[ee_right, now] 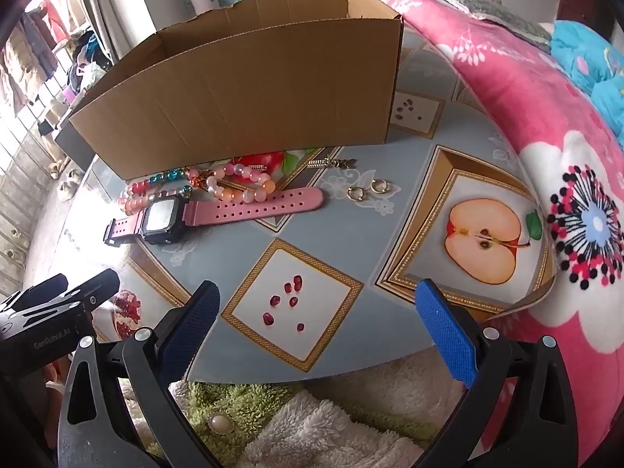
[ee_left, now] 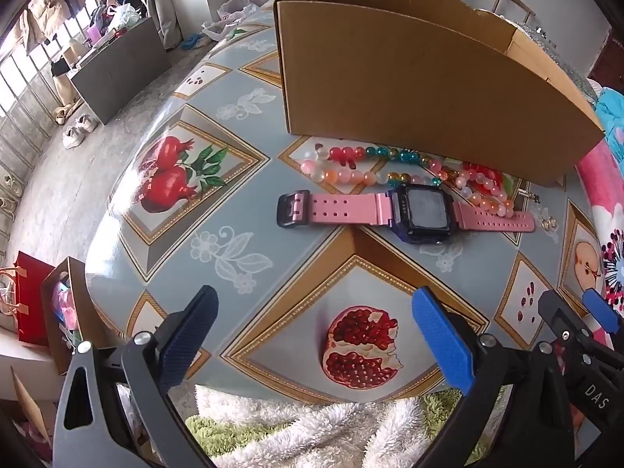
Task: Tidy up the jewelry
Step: 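Move both tools toward the pink-strapped smartwatch on the table, then close the right gripper on the smartwatch strap beside the watch face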
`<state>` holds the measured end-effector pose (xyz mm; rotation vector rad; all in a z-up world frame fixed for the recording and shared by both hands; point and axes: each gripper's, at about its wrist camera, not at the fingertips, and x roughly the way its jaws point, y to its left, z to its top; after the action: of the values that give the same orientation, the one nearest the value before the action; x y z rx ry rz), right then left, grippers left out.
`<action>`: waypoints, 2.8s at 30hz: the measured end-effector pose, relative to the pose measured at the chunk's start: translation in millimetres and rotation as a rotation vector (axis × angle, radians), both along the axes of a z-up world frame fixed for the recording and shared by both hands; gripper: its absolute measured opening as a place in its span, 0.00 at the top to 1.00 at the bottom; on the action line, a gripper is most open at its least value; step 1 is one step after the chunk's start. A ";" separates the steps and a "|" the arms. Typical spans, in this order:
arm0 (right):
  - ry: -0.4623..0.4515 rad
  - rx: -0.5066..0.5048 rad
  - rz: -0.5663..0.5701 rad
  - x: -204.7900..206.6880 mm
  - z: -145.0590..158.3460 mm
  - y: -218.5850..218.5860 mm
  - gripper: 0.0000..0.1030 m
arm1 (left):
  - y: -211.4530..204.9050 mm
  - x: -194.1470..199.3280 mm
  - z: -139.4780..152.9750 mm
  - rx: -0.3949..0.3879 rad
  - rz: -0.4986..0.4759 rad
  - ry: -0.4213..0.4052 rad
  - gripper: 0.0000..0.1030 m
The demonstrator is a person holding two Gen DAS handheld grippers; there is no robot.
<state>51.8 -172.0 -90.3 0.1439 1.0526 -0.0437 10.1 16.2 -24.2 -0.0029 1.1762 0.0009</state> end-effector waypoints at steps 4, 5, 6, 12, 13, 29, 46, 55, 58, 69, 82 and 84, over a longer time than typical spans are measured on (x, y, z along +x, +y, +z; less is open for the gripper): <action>-0.010 -0.015 0.016 4.8 0.0 -0.2 0.06 | 4.9 8.7 -8.4 -0.001 0.000 0.015 0.05; -0.019 -0.016 0.020 5.2 0.5 -1.6 0.06 | 6.0 10.6 -10.7 0.000 -0.004 0.016 0.05; -0.033 -0.015 0.027 6.6 1.9 -3.5 0.06 | 6.7 12.6 -12.6 0.002 -0.011 0.017 0.05; -0.206 -0.019 0.143 4.7 17.3 -6.4 0.06 | 12.9 20.6 -20.5 0.003 -0.081 -0.013 0.05; -0.214 -0.027 0.177 6.9 18.8 -5.1 0.06 | 15.0 21.6 -21.2 -0.009 -0.097 -0.021 0.05; -0.128 0.024 0.792 55.4 5.8 85.6 0.26 | 47.4 20.2 -17.1 -0.286 -0.222 -0.126 0.05; -0.035 -0.115 0.952 72.6 -13.7 103.3 0.52 | 44.0 12.1 -9.8 -0.150 -0.319 -0.252 0.19; 0.074 0.013 0.952 70.8 -10.8 110.2 0.53 | 32.4 -6.8 -7.7 -0.061 -0.413 -0.279 0.23; 0.154 0.128 0.930 84.9 -14.7 99.9 0.52 | 26.5 -10.5 -6.3 -0.049 -0.442 -0.287 0.23; 0.357 0.303 0.918 124.2 -17.2 99.6 0.68 | -15.1 -16.9 -14.8 0.224 -0.641 -0.402 0.33; 0.289 0.252 0.956 112.6 -14.3 82.0 0.67 | -20.7 -5.7 -23.5 0.256 -0.750 -0.372 0.42; 0.253 0.225 0.957 102.8 -11.7 87.3 0.52 | -20.5 -2.8 -21.6 0.233 -0.723 -0.356 0.42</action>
<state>154.6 -84.7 -102.0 -0.1781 1.2870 0.9428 7.3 -4.3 -45.8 0.6047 0.7640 -0.4817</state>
